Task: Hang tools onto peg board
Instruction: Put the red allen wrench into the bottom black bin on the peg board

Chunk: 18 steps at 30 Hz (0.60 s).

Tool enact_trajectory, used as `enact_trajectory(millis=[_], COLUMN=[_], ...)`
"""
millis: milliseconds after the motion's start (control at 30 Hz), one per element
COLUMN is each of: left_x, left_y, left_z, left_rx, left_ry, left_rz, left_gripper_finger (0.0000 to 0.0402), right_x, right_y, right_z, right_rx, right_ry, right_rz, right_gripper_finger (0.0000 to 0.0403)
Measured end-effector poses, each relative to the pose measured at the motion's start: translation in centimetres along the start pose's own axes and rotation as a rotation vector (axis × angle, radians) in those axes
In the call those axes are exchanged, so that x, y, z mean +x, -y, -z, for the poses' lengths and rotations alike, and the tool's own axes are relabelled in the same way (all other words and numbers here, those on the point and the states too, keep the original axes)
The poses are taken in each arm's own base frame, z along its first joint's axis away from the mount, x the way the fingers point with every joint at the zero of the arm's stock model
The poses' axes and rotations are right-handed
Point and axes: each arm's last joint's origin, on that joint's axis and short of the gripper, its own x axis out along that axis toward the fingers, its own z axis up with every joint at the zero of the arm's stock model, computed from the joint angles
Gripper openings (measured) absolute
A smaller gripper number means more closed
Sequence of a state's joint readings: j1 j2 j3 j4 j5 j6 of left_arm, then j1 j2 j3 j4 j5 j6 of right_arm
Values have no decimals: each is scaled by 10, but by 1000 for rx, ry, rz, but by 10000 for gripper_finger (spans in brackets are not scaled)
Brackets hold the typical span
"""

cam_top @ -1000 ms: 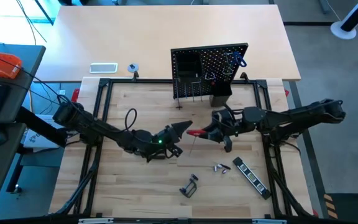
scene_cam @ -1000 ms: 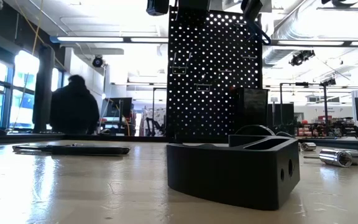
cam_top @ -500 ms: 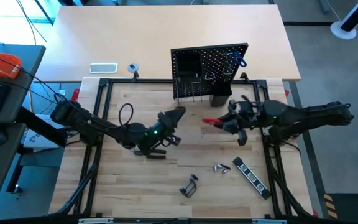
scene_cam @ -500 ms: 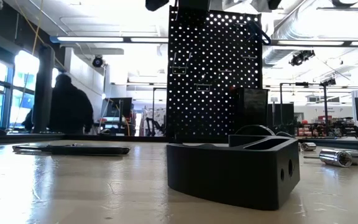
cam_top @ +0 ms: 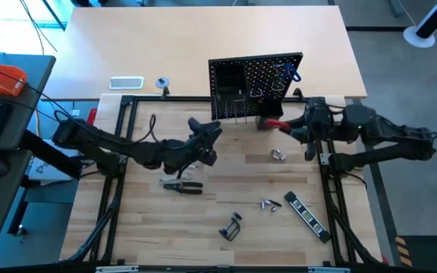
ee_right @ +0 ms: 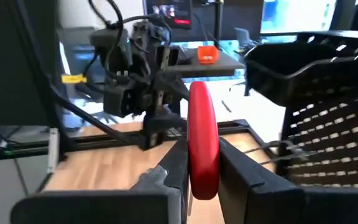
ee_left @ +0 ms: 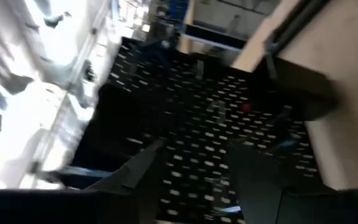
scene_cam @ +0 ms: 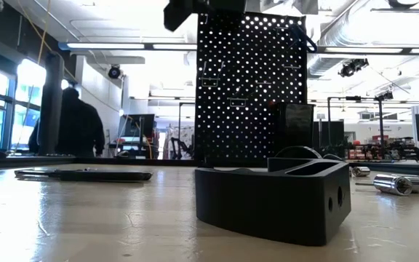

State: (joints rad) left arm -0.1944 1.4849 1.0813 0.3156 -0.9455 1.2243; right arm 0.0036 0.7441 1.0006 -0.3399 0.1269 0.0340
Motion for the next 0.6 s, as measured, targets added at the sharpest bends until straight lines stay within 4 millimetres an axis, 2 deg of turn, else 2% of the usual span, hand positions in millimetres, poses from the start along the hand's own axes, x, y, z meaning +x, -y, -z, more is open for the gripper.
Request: enact_trajectory(millis=[400,600], left_x=[5,8], left_y=[17,27], left_z=[14,23], left_rx=[-183,-235], left_ry=[20,9], left_rz=[222,293], left_gripper_finger=[166,166], right_x=[-12,-5], right_y=[8,17], right_z=[-57,-58], right_rx=[-154,-221], right_ry=[6,-147], right_rz=[83,138], right_gripper_finger=[46,46])
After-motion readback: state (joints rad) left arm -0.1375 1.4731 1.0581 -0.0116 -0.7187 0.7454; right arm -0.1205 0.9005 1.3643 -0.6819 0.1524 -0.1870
